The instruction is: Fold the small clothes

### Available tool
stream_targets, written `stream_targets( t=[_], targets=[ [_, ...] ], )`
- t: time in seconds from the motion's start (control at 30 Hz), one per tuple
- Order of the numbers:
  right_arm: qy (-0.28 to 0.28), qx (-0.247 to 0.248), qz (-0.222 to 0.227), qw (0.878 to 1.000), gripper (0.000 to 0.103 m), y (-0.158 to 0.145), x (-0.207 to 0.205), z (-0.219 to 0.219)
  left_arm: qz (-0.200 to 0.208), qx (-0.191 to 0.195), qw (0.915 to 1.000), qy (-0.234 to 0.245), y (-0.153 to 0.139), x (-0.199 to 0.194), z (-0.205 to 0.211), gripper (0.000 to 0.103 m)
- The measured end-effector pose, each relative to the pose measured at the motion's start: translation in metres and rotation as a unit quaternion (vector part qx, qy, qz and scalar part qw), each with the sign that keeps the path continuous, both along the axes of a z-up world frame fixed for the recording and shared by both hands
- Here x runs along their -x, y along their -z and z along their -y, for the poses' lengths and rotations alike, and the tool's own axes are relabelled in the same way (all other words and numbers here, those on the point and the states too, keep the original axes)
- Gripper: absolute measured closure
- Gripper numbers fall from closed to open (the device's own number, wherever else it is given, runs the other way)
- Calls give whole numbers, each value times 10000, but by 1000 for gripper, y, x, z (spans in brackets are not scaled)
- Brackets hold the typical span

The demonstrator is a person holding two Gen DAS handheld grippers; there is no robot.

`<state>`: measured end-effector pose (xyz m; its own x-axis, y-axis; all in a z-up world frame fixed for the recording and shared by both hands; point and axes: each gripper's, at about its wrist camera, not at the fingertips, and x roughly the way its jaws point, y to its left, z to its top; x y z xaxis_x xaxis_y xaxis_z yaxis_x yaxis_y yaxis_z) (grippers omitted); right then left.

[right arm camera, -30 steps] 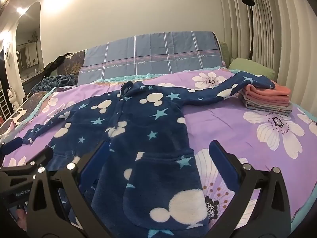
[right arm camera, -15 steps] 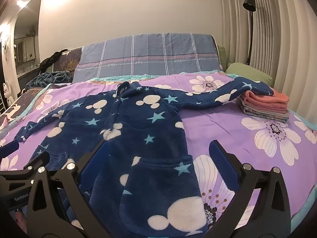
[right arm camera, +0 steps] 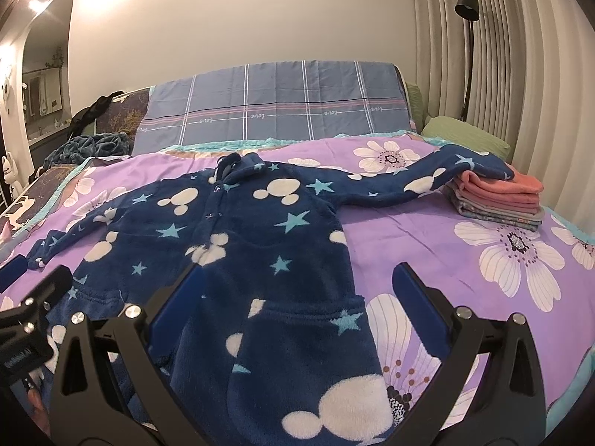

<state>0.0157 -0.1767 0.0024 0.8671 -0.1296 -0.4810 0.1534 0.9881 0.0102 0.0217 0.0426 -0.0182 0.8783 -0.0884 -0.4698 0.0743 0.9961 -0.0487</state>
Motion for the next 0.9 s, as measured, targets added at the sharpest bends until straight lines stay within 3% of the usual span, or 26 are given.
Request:
stream_targets(
  t=[0.6, 0.9],
  targets=[
    [135, -269, 106, 9995, 2, 3, -10, 4, -338, -331, 9989, 52, 8, -7, -6, 1],
    [102, -76, 53, 9999, 2, 1, -11, 0, -502, -224, 9985, -27, 12, -11, -12, 1]
  ],
)
